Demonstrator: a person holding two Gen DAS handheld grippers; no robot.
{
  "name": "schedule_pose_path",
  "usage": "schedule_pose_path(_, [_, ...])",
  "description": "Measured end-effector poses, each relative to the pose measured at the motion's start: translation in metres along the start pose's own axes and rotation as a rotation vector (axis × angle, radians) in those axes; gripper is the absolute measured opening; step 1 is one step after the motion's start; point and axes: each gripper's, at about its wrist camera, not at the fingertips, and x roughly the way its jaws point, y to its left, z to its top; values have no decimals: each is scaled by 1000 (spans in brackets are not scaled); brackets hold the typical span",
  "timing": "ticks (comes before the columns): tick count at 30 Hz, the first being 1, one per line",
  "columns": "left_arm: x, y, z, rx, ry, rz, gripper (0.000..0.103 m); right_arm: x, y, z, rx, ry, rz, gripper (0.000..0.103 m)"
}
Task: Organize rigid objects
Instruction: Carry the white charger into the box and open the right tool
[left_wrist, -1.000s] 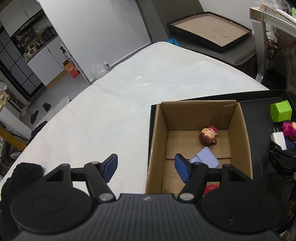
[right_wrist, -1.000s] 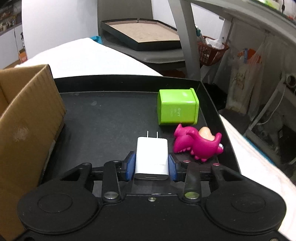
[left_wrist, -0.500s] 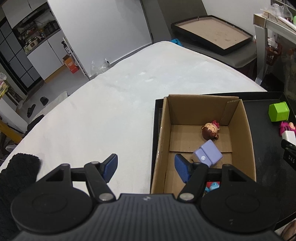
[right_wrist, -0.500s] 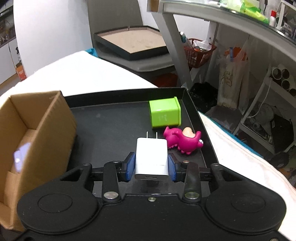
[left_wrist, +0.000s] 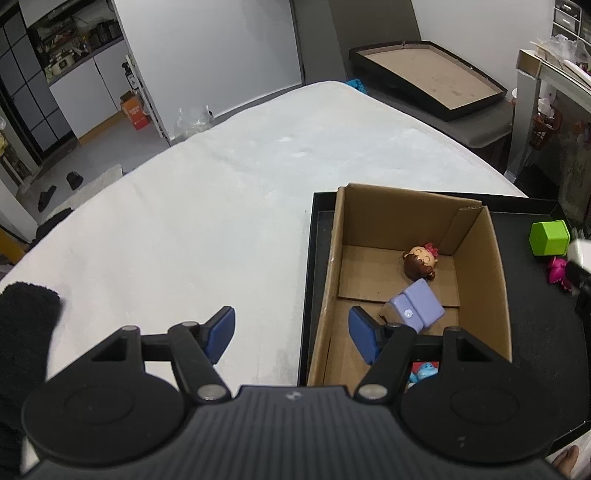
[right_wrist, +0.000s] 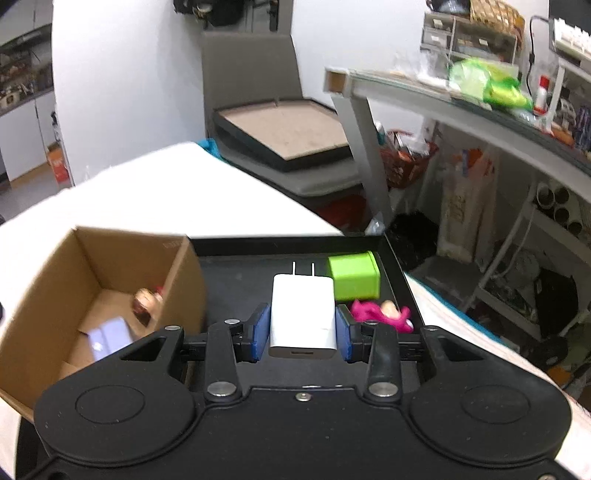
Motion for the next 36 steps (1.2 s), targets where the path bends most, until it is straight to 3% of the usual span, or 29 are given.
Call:
schedule_pose_path(9, [15,15,-4,-40,20,-65,66,-17,29,15,-39,-89,57,37])
schedule_pose_path(25, [48,35,-7,-115,80,-239,65,-16,92,24,-134,-90,188,37])
schedule_pose_path(28, [55,34,-8,-127,97,-282,58,-11,100,25,-129,-76,212,37])
schedule_pose_path(33, [65,34,-10,-146,132,-334,16,0,108,24,-85,-28,274,37])
schedule_pose_path(36, [67,39,-11,-175,131,-364,15,7,113,21,-68,1,294,37])
